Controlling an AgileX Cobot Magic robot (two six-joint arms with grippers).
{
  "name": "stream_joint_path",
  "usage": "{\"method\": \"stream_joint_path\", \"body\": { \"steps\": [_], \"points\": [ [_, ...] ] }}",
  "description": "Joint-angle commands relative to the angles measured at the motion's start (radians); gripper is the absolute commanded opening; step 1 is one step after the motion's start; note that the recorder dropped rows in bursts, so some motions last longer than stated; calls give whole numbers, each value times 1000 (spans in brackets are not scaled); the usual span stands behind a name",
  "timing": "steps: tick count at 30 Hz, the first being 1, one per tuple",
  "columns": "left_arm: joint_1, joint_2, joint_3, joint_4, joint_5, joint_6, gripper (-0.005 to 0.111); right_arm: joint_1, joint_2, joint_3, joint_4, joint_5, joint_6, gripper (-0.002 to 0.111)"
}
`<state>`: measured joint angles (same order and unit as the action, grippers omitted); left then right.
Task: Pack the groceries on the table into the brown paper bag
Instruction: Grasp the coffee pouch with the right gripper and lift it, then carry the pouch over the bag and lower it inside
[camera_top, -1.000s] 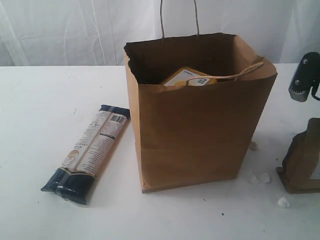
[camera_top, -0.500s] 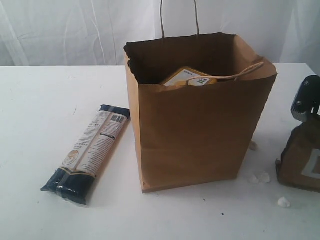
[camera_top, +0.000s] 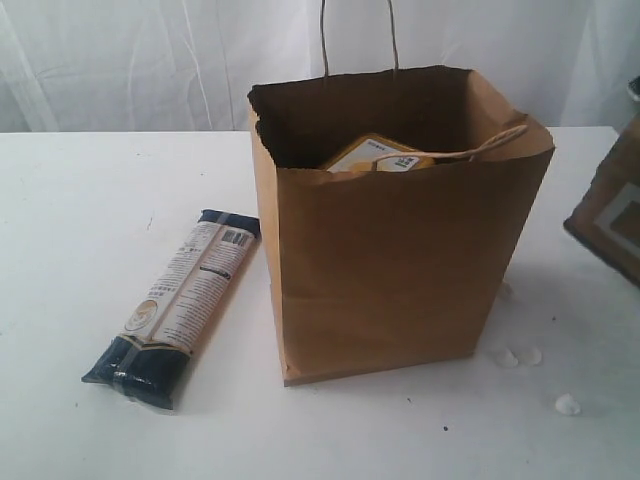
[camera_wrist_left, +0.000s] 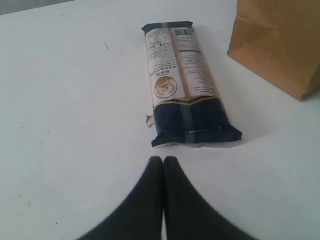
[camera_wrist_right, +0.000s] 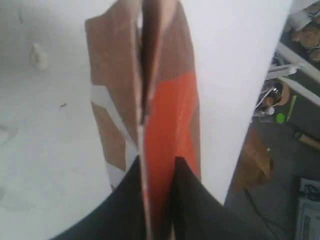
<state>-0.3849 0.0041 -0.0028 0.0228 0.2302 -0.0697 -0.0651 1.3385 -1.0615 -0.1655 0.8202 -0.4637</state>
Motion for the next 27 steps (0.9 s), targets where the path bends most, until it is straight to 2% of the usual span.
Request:
{"method": "stream_joint_path", "body": {
  "steps": [1, 5, 10, 14, 19, 27],
  "points": [
    [1, -4, 3, -4, 3, 0, 0, -15, -124, -43, -1, -57, 85, 0],
    [1, -4, 3, -4, 3, 0, 0, -12, -266, -113, 177, -124, 74, 0],
    [1, -4, 3, -4, 3, 0, 0, 98, -338, -211, 390, -150, -66, 0],
    [1, -4, 3, -4, 3, 0, 0, 200, -316, -248, 401, -246, -101, 0],
    [1, -4, 3, -4, 3, 0, 0, 305, -251, -257, 428, -241, -119, 0],
    [1, -4, 3, -4, 3, 0, 0, 412, -221, -257, 514, -234, -218, 0]
  ]
}}
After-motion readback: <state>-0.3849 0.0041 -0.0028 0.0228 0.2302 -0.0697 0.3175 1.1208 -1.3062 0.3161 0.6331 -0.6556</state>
